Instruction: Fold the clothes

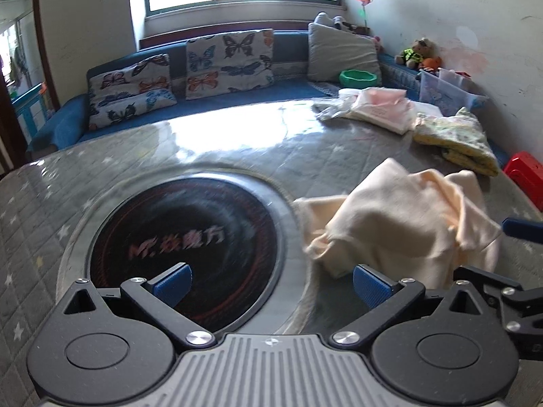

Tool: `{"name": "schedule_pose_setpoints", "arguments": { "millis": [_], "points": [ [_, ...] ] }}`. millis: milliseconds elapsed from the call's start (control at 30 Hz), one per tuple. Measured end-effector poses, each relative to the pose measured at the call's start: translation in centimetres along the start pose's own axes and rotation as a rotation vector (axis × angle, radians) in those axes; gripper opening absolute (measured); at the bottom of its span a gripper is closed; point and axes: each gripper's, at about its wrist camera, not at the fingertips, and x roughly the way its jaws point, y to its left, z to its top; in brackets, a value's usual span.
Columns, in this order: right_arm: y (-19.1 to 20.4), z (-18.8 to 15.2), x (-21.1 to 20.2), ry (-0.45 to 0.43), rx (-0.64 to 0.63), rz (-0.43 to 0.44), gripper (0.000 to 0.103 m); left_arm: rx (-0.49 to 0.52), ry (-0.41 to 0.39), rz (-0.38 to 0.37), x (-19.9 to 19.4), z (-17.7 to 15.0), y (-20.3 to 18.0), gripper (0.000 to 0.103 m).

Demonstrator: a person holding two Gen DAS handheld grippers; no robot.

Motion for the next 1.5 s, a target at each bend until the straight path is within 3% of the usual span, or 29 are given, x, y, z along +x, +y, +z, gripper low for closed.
{"name": "schedule_pose_setpoints", "arguments": {
  "millis": [300, 567, 700, 833, 1000, 1067, 1233, 1500],
  "points": [
    [-3.1, 0.5, 1.5, 0.014, 0.094, -0.061, 0.073, 0.034, 0.020, -0.024, 1.6, 3.7, -3.6, 0.103],
    [-4.8, 1.1, 3.4, 0.031, 0.169, -0.077, 0.058, 0.053, 0.051, 0.007, 4.4, 7.2, -6.9, 0.103],
    [-5.4, 1.2, 4.5, 0.045, 0.198, -0.074, 0.050, 0.085, 0.082, 0.053, 6.1, 8.3, -9.1, 0.103],
    [-5.6, 1.1, 5.2, 0.050, 0.182, -0.079, 0.036, 0.165, 0.064, 0.114, 7.2, 8.7, -10.7, 0.101],
    [-5.8, 0.7, 5.1, 0.066, 0.163, -0.077, 0.019, 0.180, 0.099, 0.082, 8.0, 8.2, -10.5, 0.075],
    [-6.0, 0.4, 4.6, 0.066, 0.161, -0.069, 0.011, 0.175, 0.096, 0.059, 7.6, 7.7, -9.7, 0.054],
    [-5.9, -0.2, 3.1, 0.049, 0.140, -0.072, 0.005, 0.160, 0.088, 0.003, 6.7, 6.4, -7.9, 0.022],
    [-5.4, -1.4, -0.6, 0.015, 0.086, -0.090, 0.002, 0.138, 0.074, -0.060, 4.4, 5.0, -6.6, 0.008]
  ]
}}
